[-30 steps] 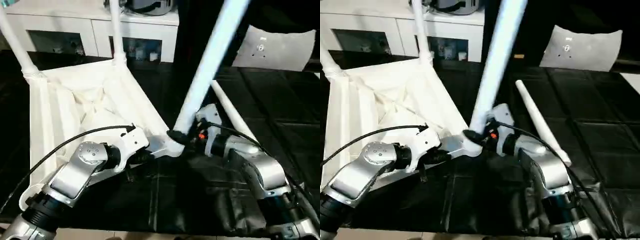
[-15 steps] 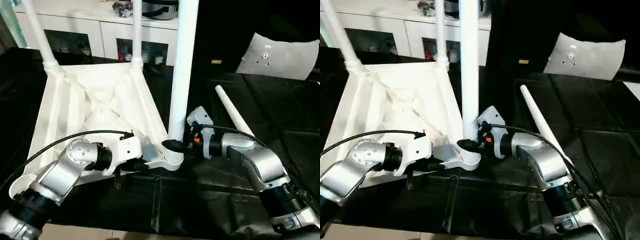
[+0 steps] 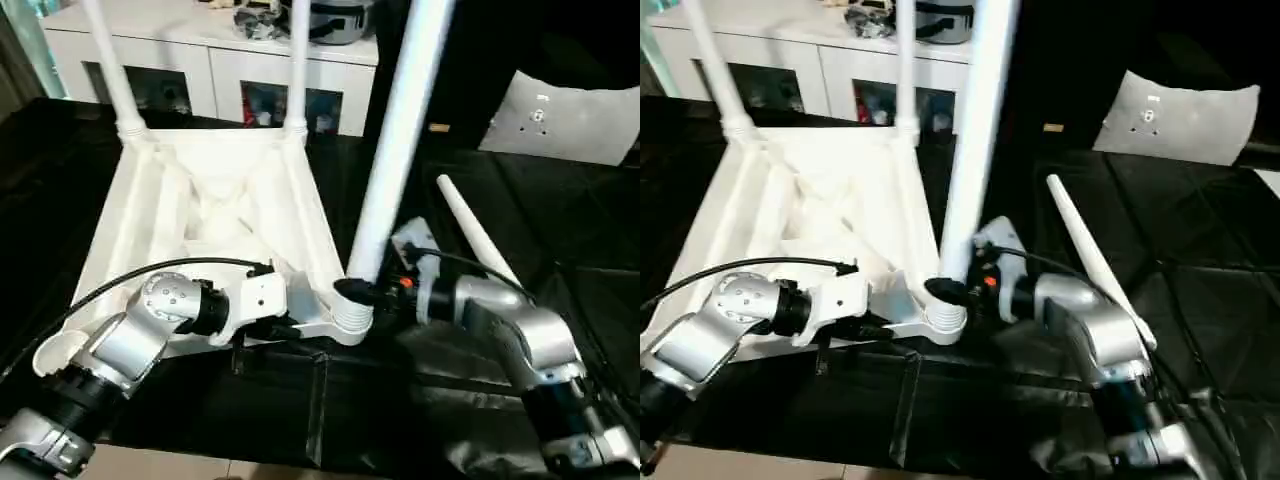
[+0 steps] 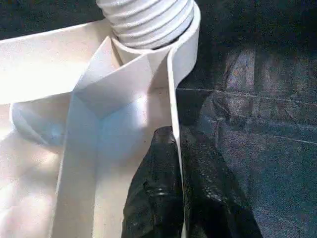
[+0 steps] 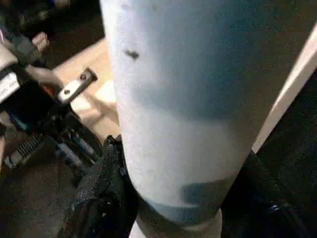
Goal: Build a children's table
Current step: Insert table leg to table base
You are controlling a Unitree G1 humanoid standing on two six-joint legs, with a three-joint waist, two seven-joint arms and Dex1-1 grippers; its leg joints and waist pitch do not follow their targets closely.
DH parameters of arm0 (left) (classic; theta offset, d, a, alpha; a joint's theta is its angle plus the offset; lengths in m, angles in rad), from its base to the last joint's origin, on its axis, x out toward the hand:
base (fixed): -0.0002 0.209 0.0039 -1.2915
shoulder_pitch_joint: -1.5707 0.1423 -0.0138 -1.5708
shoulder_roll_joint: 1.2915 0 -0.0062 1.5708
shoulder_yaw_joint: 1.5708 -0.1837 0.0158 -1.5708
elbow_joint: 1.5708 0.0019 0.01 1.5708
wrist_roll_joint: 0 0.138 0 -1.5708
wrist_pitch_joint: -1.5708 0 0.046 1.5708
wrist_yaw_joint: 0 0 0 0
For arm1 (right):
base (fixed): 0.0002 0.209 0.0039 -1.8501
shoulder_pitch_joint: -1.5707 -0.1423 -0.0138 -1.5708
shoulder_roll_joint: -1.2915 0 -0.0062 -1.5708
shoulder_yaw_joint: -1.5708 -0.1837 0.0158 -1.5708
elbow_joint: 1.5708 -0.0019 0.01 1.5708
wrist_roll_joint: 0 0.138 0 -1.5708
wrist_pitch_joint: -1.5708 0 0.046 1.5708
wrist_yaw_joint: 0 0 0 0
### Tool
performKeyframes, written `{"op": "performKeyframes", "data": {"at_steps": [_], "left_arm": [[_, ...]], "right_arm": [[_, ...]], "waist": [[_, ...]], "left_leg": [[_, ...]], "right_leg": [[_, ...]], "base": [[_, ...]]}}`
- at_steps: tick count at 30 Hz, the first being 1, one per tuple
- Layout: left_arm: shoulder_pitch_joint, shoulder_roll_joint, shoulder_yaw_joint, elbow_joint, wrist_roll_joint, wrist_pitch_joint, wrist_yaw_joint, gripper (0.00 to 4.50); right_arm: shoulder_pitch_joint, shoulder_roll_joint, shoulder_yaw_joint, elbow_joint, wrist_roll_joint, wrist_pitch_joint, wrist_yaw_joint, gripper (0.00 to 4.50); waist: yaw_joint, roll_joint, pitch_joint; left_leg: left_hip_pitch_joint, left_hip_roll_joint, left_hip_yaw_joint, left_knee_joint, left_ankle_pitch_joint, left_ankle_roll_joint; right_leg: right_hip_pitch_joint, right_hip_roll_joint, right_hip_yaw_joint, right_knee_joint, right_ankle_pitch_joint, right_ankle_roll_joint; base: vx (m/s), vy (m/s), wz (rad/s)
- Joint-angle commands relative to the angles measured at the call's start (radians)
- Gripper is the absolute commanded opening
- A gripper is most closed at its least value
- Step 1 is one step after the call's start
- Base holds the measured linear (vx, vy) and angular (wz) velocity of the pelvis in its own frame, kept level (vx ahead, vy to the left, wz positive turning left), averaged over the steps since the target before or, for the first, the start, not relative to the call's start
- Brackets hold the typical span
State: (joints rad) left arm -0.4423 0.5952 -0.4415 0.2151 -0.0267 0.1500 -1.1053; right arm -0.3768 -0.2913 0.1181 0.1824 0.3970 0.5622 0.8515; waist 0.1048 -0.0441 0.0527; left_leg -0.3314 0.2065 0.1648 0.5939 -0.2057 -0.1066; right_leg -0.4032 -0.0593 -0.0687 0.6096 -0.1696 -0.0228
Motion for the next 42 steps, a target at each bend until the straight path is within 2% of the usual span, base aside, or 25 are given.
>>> {"op": "performKeyframes", "data": {"at_steps": [1,3,6,9,10,12,14,15,17,18,19,20,22,23,24,25,27,30,31,32,33,34,37,41,42], "left_arm": [[-0.01,-0.025,0.007,0.004,-0.01,0.018,-0.004,0.0],[-0.013,-0.029,0.01,0.012,-0.011,0.021,-0.002,0.0],[-0.018,-0.025,0.007,0.022,-0.003,0.016,-0.004,0.0],[-0.021,-0.018,0.006,0.031,0.007,0.009,-0.011,0.0],[-0.022,-0.017,0.005,0.032,0.008,0.008,-0.012,0.0],[-0.023,-0.014,0.004,0.036,0.019,0.003,-0.018,0.0],[-0.023,-0.01,0.003,0.039,0.025,-0.001,-0.021,0.0],[-0.023,-0.006,0.001,0.036,0.028,-0.002,-0.024,0.0],[-0.022,0.002,-0.002,0.032,0.032,-0.005,-0.029,0.0],[-0.021,0.006,-0.003,0.028,0.033,-0.006,-0.032,0.0],[-0.021,0.006,-0.003,0.028,0.033,-0.006,-0.032,0.0],[-0.022,0.017,-0.005,0.024,0.037,-0.023,-0.045,0.0],[-0.022,0.02,-0.003,0.02,0.036,-0.03,-0.051,0.0],[-0.028,0.021,-0.005,0.024,0.037,-0.037,-0.061,0.0],[-0.028,0.021,-0.005,0.024,0.037,-0.037,-0.061,0.0],[-0.035,0.024,-0.007,0.025,0.037,-0.043,-0.072,0.0],[-0.072,0.028,-0.01,0.043,0.04,-0.061,-0.104,0.0],[-0.095,0.028,-0.01,0.059,0.042,-0.068,-0.115,0.0],[-0.136,0.025,-0.009,0.092,0.051,-0.079,-0.122,0.0],[-0.148,0.024,-0.009,0.103,0.054,-0.082,-0.124,0.0],[-0.168,0.024,-0.006,0.121,0.059,-0.085,-0.126,0.0],[-0.172,0.024,-0.005,0.124,0.059,-0.085,-0.127,0.0],[-0.184,0.031,0.003,0.139,0.062,-0.086,-0.13,0.0],[-0.191,0.046,0.01,0.155,0.067,-0.087,-0.129,0.0],[-0.189,0.053,0.017,0.16,0.069,-0.085,-0.129,0.0]], "right_arm": [[0.073,0.004,-0.005,0.062,0.008,0.015,0.013,1.91],[0.111,0.003,0.005,0.071,-0.011,-0.044,0.022,1.91],[0.142,-0.009,0.038,0.069,-0.058,-0.115,0.015,1.91],[0.146,-0.061,0.138,0.078,-0.189,-0.21,-0.012,1.91],[0.143,-0.065,0.148,0.083,-0.204,-0.219,-0.017,1.91],[0.136,-0.065,0.157,0.095,-0.225,-0.233,-0.021,1.91],[0.126,-0.06,0.157,0.108,-0.228,-0.238,-0.014,1.91],[0.12,-0.06,0.162,0.112,-0.227,-0.238,-0.005,1.91],[0.111,-0.064,0.174,0.119,-0.226,-0.232,0.012,1.91],[0.11,-0.07,0.186,0.121,-0.226,-0.228,0.024,1.91],[0.11,-0.07,0.186,0.121,-0.226,-0.228,0.024,1.91],[0.114,-0.09,0.231,0.128,-0.231,-0.225,0.07,1.91],[0.119,-0.094,0.238,0.121,-0.226,-0.209,0.086,1.91],[0.118,-0.094,0.244,0.122,-0.223,-0.197,0.1,1.91],[0.118,-0.094,0.244,0.122,-0.222,-0.197,0.101,1.91],[0.118,-0.096,0.252,0.12,-0.22,-0.184,0.114,1.91],[0.101,-0.104,0.292,0.131,-0.243,-0.181,0.153,1.91],[0.091,-0.109,0.309,0.133,-0.25,-0.176,0.172,1.91],[0.07,-0.107,0.321,0.135,-0.25,-0.162,0.19,1.91],[0.064,-0.107,0.325,0.138,-0.253,-0.163,0.193,1.91],[0.055,-0.108,0.331,0.139,-0.258,-0.168,0.2,1.91],[0.054,-0.108,0.333,0.139,-0.259,-0.169,0.201,1.91],[0.051,-0.103,0.331,0.139,-0.264,-0.172,0.205,1.91],[0.046,-0.096,0.326,0.141,-0.261,-0.174,0.197,1.91],[0.045,-0.09,0.321,0.142,-0.262,-0.177,0.189,1.91]], "waist": [[-0.007,0.022,-0.052],[-0.001,0.031,-0.052],[-0.002,0.031,-0.05],[-0.005,0.031,-0.046],[-0.006,0.032,-0.042],[-0.015,0.031,-0.033],[-0.022,0.031,-0.03],[-0.027,0.032,-0.022],[-0.035,0.037,-0.026],[-0.038,0.037,-0.013],[-0.041,0.037,-0.015],[-0.046,0.034,-0.006],[-0.053,0.038,0.006],[-0.053,0.038,0.005],[-0.054,0.035,0.012],[-0.055,0.027,0.019],[-0.056,0.02,0.032],[-0.052,0.016,0.036],[-0.053,0.006,0.049],[-0.052,0.01,0.048],[-0.052,0.006,0.049],[-0.05,0.003,0.054],[-0.054,0.004,0.068],[-0.058,0.006,0.083],[-0.059,0.012,0.089]], "left_leg": [[0.001,0.018,-0.002,-0.077,-0.257,-0.02],[0.0,0.018,-0.004,-0.078,-0.257,-0.016],[-0.001,0.018,-0.004,-0.08,-0.264,-0.014],[-0.002,0.017,-0.005,-0.082,-0.278,-0.012],[-0.002,0.015,-0.005,-0.083,-0.286,-0.011],[0.006,0.008,-0.008,-0.082,-0.346,-0.002],[0.016,0.002,-0.012,-0.078,-0.384,-0.002],[0.018,0.003,-0.017,-0.082,-0.402,0.0],[0.02,0.007,-0.021,-0.087,-0.426,0.006],[0.02,0.011,-0.024,-0.096,-0.446,0.01],[0.019,0.012,-0.026,-0.098,-0.449,0.011],[0.015,0.012,-0.026,-0.103,-0.448,0.017],[0.022,0.013,-0.025,-0.105,-0.479,0.02],[0.028,0.012,-0.024,-0.103,-0.488,0.018],[0.03,0.012,-0.025,-0.104,-0.497,0.018],[0.026,0.013,-0.027,-0.108,-0.502,0.02],[0.02,0.012,-0.03,-0.115,-0.498,0.024],[0.017,0.013,-0.03,-0.119,-0.452,0.029],[0.015,0.013,-0.029,-0.122,-0.449,0.033],[0.022,0.011,-0.031,-0.121,-0.456,0.031],[0.009,0.015,-0.035,-0.126,-0.422,0.032],[0.006,0.017,-0.035,-0.129,-0.407,0.034],[0.005,0.021,-0.039,-0.132,-0.432,0.026],[0.013,0.019,-0.046,-0.135,-0.497,0.019],[0.02,0.017,-0.048,-0.134,-0.526,0.017]], "right_leg": [[0.043,-0.072,0.048,-0.087,-0.379,-0.128],[0.043,-0.072,0.047,-0.089,-0.393,-0.124],[0.042,-0.071,0.047,-0.09,-0.396,-0.119],[0.042,-0.069,0.044,-0.096,-0.444,-0.096],[0.039,-0.068,0.044,-0.099,-0.464,-0.088],[0.032,-0.07,0.038,-0.119,-0.617,-0.04],[0.025,-0.07,0.03,-0.137,-0.715,-0.002],[0.02,-0.069,0.028,-0.141,-0.725,0.005],[0.027,-0.068,0.02,-0.143,-0.698,-0.003],[0.023,-0.066,0.021,-0.145,-0.67,-0.013],[0.028,-0.065,0.021,-0.141,-0.648,-0.021],[0.028,-0.066,0.024,-0.14,-0.622,-0.031],[0.017,-0.066,0.031,-0.143,-0.641,-0.038],[0.015,-0.067,0.031,-0.147,-0.653,-0.038],[0.011,-0.067,0.031,-0.148,-0.659,-0.037],[0.012,-0.068,0.033,-0.147,-0.657,-0.036],[0.011,-0.068,0.038,-0.145,-0.68,-0.023],[0.015,-0.075,0.045,-0.144,-0.673,-0.029],[0.01,-0.074,0.046,-0.147,-0.681,-0.026],[0.011,-0.075,0.046,-0.148,-0.707,-0.021],[0.019,-0.079,0.049,-0.14,-0.673,-0.032],[0.019,-0.08,0.052,-0.139,-0.658,-0.037],[0.016,-0.085,0.053,-0.138,-0.682,-0.054],[0.007,-0.09,0.052,-0.15,-0.771,-0.033],[0.001,-0.089,0.048,-0.157,-0.8,-0.025]], "base": [[0.0,0.0,0.0],[0.0,0.0,0.0],[0.0,0.0,0.0],[0.0,0.0,0.0],[0.0,0.0,0.0],[0.0,0.0,0.0],[0.0,0.0,0.0],[0.0,0.0,0.0],[0.0,0.0,0.0],[0.0,0.0,0.0],[0.0,0.0,0.0],[0.0,0.0,0.0],[0.0,0.0,0.0],[0.0,0.0,0.0],[0.0,0.0,0.0],[0.0,0.0,0.0],[0.0,0.0,0.0],[0.0,0.0,0.0],[0.0,0.0,0.0],[0.0,0.0,0.0],[0.0,0.0,0.0],[0.0,0.0,0.0],[0.0,0.0,0.0],[0.0,0.0,0.0],[0.0,0.0,0.0]]}}
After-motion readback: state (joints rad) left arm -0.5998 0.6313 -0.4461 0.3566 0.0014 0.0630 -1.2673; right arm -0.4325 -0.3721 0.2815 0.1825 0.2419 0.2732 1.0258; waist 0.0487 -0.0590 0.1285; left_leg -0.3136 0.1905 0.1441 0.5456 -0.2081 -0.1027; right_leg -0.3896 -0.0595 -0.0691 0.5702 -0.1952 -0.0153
